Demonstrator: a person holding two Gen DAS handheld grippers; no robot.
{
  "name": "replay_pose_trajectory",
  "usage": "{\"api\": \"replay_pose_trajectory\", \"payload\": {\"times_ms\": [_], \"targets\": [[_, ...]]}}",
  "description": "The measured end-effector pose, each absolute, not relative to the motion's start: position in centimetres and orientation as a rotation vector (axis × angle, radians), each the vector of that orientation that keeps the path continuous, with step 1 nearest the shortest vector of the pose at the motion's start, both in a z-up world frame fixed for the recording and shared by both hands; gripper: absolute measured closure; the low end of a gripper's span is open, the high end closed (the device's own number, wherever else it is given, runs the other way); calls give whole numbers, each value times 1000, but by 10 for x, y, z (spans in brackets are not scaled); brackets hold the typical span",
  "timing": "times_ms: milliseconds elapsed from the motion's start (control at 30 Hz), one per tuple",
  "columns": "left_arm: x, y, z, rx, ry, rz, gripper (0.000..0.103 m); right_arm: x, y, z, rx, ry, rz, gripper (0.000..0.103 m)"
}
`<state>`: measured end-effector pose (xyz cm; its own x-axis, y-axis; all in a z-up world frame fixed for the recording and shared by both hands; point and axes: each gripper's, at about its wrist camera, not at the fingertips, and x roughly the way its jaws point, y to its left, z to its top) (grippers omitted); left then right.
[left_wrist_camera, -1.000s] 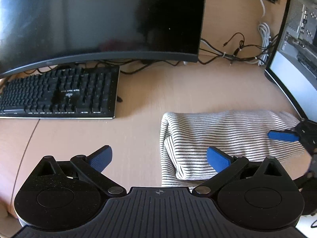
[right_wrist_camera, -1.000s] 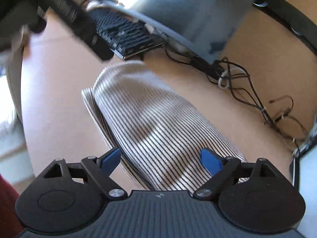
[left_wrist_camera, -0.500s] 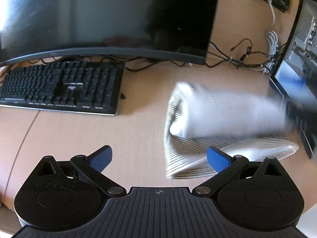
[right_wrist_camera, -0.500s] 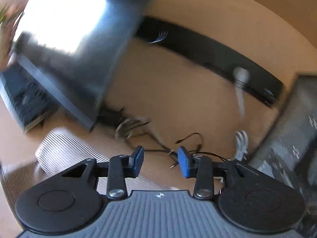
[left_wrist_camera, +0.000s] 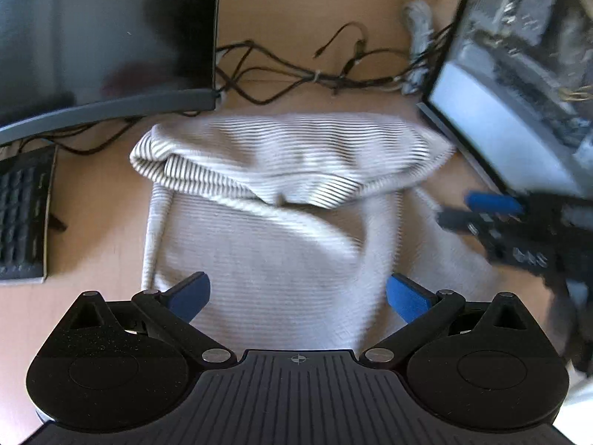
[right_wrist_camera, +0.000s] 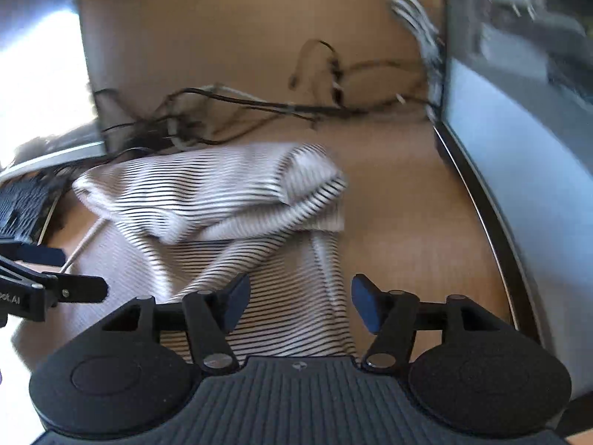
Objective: Fold clothes
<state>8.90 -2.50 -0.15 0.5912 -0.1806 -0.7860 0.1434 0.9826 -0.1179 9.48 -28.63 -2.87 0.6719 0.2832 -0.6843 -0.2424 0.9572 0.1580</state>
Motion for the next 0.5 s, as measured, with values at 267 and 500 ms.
{"api": "replay_pose_trajectory", "payload": {"times_ms": [267, 500], "targets": [[113, -19, -19, 26, 949, -56, 0, 116, -283, -40, 69, 833, 371, 30], [110, -13, -28, -5, 1011, -76, 3, 112, -269, -38, -27, 832, 438, 85]]}}
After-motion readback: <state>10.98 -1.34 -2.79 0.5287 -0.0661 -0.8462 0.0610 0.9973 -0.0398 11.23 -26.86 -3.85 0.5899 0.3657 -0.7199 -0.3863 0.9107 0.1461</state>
